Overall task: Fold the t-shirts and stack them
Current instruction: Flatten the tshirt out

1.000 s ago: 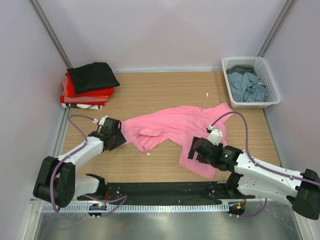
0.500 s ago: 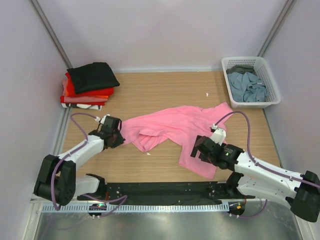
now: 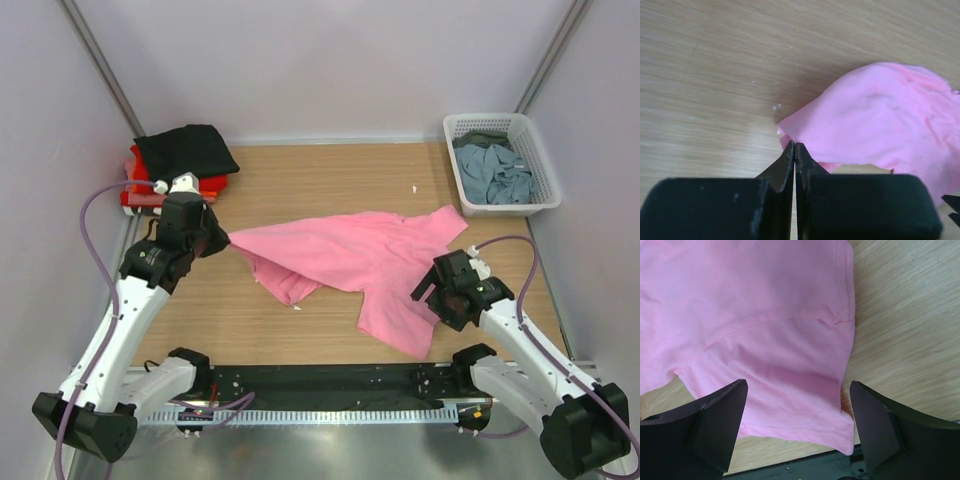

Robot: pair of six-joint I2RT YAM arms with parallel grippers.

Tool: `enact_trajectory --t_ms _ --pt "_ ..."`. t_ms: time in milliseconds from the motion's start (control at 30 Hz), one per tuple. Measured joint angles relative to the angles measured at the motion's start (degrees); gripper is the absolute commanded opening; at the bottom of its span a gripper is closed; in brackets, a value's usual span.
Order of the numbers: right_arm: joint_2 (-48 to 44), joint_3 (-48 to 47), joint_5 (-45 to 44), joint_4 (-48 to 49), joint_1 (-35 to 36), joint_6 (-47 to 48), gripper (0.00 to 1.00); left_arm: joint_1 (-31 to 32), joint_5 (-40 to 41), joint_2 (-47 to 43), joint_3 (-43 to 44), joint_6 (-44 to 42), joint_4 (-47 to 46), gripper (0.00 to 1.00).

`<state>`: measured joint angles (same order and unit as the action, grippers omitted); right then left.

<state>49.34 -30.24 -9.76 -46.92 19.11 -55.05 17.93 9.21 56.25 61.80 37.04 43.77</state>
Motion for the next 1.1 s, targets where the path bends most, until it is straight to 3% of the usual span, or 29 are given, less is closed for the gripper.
enact_trajectory --t_ms 267,433,600,700,733,900,1100 --pt "-2.93 6.45 8.04 -2.67 5.07 0.59 0.89 -0.02 3.43 -0.90 -4.79 -4.72 5.44 0.00" --pt "2.49 5.42 9.51 -2.03 12.17 -0.42 0.89 -0.96 3.34 -0.90 -5.03 -5.60 5.99 0.00" --pt "8.15 4.07 11.17 -0.48 18.32 -1.29 0.84 -1.70 3.19 -0.87 -5.03 -6.05 5.97 0.00" --pt "7.82 4.09 11.43 -0.55 19.19 -2.05 0.66 -2.38 3.17 -0.87 -5.05 -6.08 5.97 0.00" --pt "7.13 4.31 11.50 -0.52 19.47 -2.25 0.47 -2.64 3.10 -0.87 -5.05 -6.08 5.99 0.00" --pt "2.93 6.88 11.34 0.63 20.20 -3.58 0.01 -4.07 2.29 -0.66 -5.05 -6.14 5.95 0.00" --pt "0.35 7.19 10.49 1.22 20.22 -3.74 0.01 -4.61 1.46 -0.61 -5.05 -6.38 5.86 0.00"
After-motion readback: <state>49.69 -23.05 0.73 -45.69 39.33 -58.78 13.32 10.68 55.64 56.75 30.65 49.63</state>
